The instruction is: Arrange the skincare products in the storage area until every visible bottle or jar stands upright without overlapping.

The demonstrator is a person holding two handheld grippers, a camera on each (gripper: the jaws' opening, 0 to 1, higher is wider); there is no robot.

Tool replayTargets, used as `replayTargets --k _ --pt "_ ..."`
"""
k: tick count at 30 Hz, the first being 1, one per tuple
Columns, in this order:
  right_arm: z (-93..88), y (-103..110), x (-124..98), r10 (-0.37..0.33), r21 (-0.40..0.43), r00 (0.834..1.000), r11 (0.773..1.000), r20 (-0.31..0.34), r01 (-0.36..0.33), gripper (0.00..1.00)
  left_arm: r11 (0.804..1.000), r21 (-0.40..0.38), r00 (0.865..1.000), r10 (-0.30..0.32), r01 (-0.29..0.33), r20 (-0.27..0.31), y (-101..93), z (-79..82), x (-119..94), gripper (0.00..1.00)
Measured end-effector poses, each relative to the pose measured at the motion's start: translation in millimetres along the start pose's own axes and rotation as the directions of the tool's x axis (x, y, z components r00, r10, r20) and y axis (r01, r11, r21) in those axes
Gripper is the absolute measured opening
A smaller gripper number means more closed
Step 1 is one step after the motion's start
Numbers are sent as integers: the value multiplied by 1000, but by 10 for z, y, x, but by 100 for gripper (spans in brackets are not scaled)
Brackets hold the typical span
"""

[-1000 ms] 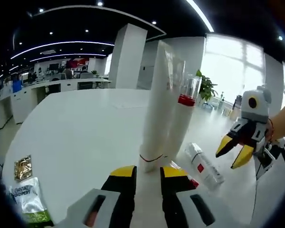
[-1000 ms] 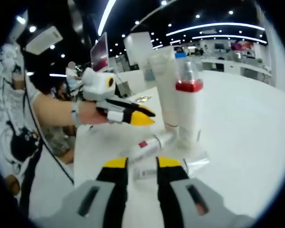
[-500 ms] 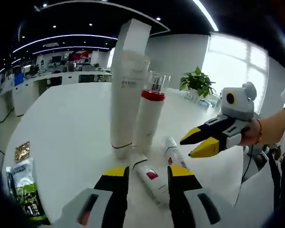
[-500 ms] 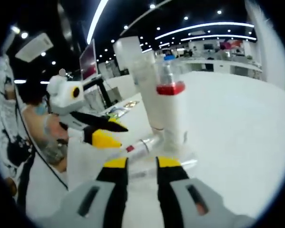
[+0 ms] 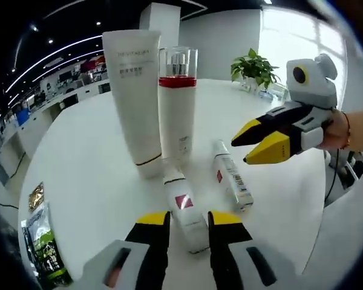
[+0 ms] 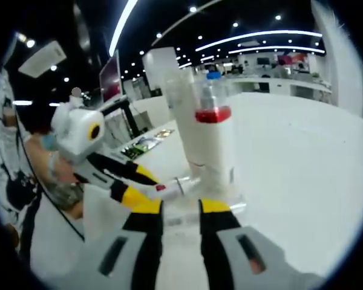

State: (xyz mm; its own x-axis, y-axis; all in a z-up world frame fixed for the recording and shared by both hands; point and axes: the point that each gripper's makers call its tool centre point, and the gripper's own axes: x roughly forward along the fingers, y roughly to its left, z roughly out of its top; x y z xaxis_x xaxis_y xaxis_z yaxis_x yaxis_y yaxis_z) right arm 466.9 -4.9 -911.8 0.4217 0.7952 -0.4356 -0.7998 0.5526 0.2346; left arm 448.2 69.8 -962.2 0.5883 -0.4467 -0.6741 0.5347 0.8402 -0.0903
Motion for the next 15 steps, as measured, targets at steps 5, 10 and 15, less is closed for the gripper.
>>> replayTargets --k 5,10,15 --pt "22 46 42 22 -15 1000 1000 -3 -22 21 999 14 999 35 -35 -9 102 -44 -71 20" --pt "61 128 121 60 -66 998 996 -17 -61 21 999 31 999 43 -42 -22 185 -152 -191 19" --pt "70 274 259 116 -229 989 964 -90 -134 23 993 120 999 -4 11 -54 191 -320 -369 18"
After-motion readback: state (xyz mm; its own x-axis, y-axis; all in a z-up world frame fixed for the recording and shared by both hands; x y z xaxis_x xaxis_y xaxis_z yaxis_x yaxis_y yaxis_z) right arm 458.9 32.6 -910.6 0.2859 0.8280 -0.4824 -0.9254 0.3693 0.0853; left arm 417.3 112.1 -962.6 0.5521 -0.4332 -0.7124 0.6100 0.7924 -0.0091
